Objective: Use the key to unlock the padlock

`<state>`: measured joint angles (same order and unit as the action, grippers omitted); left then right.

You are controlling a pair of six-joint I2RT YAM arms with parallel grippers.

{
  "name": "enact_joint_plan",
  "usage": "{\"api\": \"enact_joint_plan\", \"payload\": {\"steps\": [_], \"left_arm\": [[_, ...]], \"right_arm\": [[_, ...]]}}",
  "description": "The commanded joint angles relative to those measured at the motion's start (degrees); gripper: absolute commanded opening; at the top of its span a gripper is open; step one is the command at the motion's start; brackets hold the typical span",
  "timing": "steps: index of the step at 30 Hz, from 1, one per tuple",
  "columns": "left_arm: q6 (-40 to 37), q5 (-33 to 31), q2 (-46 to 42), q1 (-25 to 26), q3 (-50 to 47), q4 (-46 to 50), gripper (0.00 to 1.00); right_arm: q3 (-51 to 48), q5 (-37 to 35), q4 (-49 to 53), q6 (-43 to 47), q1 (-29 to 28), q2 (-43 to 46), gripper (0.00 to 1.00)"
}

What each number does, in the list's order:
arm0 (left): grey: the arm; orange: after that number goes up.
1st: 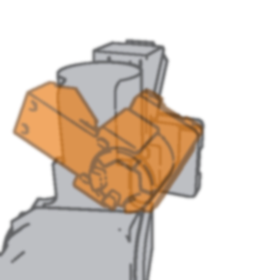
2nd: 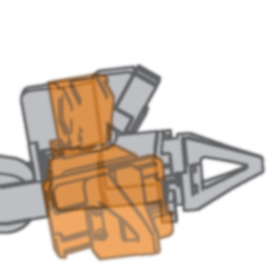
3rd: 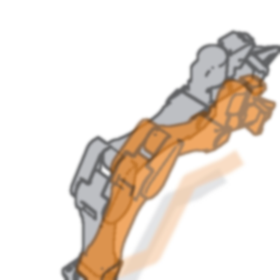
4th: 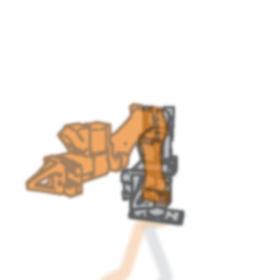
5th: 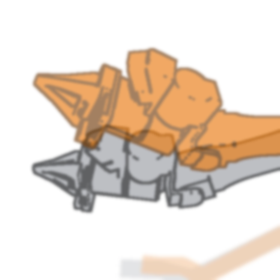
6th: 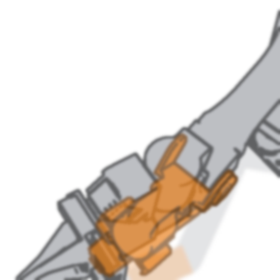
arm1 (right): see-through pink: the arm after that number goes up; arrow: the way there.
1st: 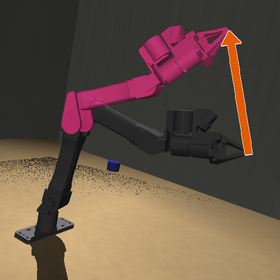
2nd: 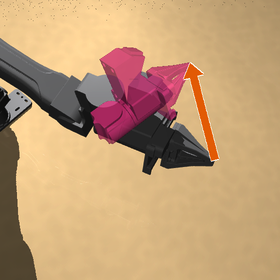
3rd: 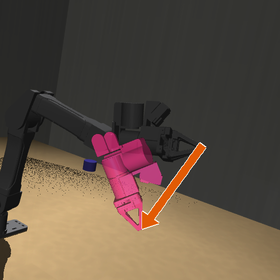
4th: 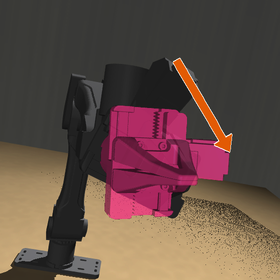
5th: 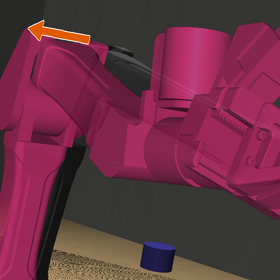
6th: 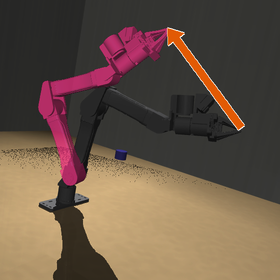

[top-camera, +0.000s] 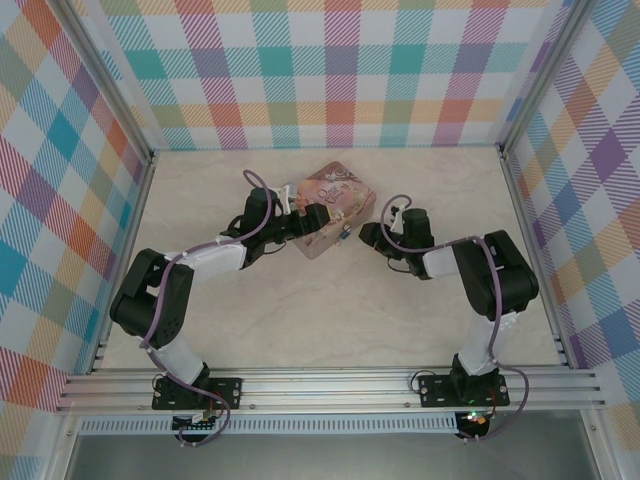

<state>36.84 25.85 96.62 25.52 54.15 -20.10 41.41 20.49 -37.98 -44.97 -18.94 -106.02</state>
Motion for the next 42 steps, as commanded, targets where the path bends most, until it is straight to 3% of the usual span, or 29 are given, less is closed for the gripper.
{"api": "enact_joint_plan", "payload": {"steps": [1,16,27,42], "left_arm": [[1.13,-3.34,2.66,-0.65,-3.23,11.37,0.93],[1.08,-3.26,2.78,-0.58,-2.98,11.56,0.93],[0.89,-3.26,2.59,-0.69,-2.86,11.98,0.93],[0.87,-3.28,2.78,-0.64,-2.68,12.01,0.93]], "right_arm": [[0.60,0.78,-5.53,-2.74,-2.08,-2.30,0.50],[1.07,-2.69,-10.26,-2.62,-4.08,-5.68,0.39],[-0.85,0.76,-26.05,-7.00,-1.70,-9.00,0.35],[1.05,1.88,-25.11,-7.23,-1.80,-11.49,0.31]]}}
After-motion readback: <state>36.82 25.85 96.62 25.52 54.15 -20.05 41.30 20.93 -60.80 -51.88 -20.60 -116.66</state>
